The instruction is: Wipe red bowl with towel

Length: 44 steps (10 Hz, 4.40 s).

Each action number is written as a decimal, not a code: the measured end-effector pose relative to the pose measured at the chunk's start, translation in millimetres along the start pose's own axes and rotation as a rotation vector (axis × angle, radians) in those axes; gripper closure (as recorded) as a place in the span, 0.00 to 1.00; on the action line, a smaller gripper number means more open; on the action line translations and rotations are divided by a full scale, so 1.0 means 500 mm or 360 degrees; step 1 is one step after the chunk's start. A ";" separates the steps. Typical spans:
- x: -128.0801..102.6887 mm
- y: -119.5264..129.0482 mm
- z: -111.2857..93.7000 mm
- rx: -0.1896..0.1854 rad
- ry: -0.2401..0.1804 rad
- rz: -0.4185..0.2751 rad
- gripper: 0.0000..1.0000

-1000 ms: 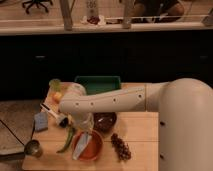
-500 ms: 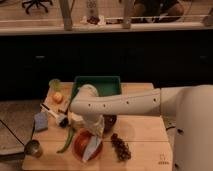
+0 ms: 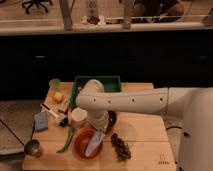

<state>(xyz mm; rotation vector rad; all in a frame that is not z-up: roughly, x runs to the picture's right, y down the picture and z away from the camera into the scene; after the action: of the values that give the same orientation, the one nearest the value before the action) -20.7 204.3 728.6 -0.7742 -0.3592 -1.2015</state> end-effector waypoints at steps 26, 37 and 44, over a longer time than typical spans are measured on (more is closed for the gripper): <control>-0.064 -0.103 0.057 -0.0031 -0.0100 -0.0306 0.97; -0.001 0.007 0.042 0.0017 -0.0062 -0.0139 0.97; -0.002 -0.033 0.033 0.0055 -0.0048 -0.0220 0.97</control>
<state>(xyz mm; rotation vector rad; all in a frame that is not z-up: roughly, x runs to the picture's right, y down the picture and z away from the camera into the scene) -34.2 214.0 745.2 -0.7477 -0.4633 -1.3106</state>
